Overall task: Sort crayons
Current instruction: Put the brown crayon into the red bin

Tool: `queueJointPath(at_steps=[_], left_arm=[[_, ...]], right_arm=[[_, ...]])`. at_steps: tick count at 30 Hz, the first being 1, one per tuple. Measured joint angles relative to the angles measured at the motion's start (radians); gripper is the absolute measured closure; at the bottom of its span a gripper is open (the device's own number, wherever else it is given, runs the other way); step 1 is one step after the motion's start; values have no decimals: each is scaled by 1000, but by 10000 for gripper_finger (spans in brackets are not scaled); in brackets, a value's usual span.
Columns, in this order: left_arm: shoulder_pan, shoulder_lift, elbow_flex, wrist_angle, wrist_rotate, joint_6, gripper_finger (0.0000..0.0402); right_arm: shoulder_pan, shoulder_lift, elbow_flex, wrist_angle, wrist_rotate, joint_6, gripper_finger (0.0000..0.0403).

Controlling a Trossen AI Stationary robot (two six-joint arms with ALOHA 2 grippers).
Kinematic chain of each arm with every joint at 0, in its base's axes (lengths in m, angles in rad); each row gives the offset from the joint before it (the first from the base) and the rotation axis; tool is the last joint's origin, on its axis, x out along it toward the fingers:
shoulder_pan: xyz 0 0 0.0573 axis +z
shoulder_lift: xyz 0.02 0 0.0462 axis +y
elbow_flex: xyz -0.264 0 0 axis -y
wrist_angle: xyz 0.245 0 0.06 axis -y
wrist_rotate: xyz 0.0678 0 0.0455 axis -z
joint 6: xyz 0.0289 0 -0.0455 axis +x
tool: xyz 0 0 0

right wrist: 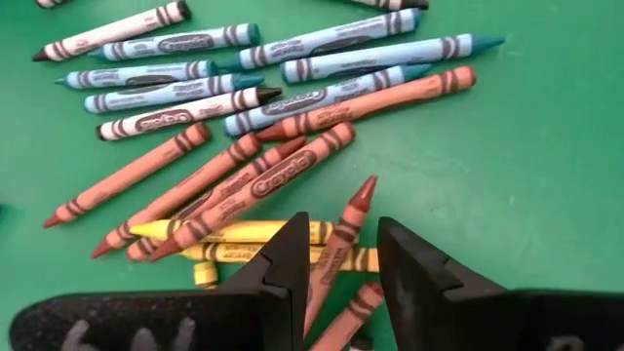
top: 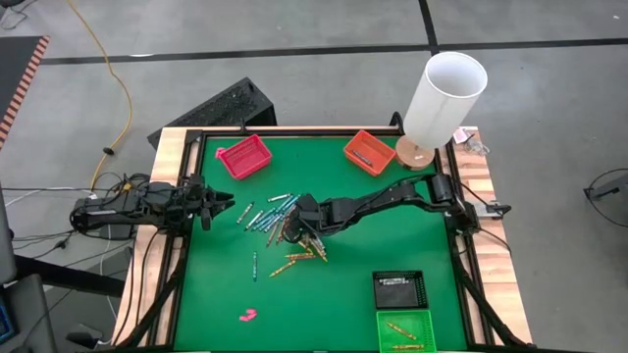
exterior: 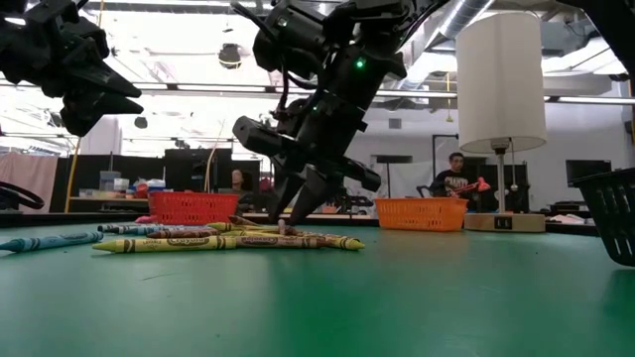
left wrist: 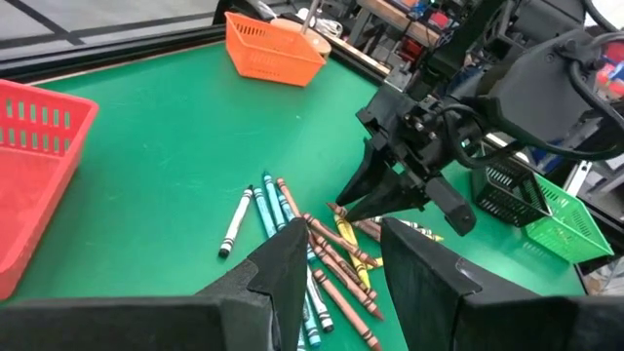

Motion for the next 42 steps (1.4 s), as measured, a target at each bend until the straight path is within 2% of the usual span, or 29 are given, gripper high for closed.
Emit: queueJointPath(at_steps=[8,17,23,30,34,40,42], left_arm=[[0,0,0,0,-6,0,281],[0,0,0,-1,-25,9,281],[0,0,0,-1,-25,11,281],[0,0,0,-1,-24,23,281],[0,0,0,-1,-24,23,281],[0,0,0,0,-24,17,281],[0,0,0,0,-24,17,281]], right_arm=[[-7,0,0,-34,-37,-30,306],[-18,-2,0,-53,-73,-53,395],[-19,-20,-1,-49,-81,-52,399],[-42,-97,-1,-37,-70,-52,401],[-81,-135,0,85,-61,-77,402],[-160,-124,1,383,-73,-113,402],[-188,-115,10,421,-73,-126,402]])
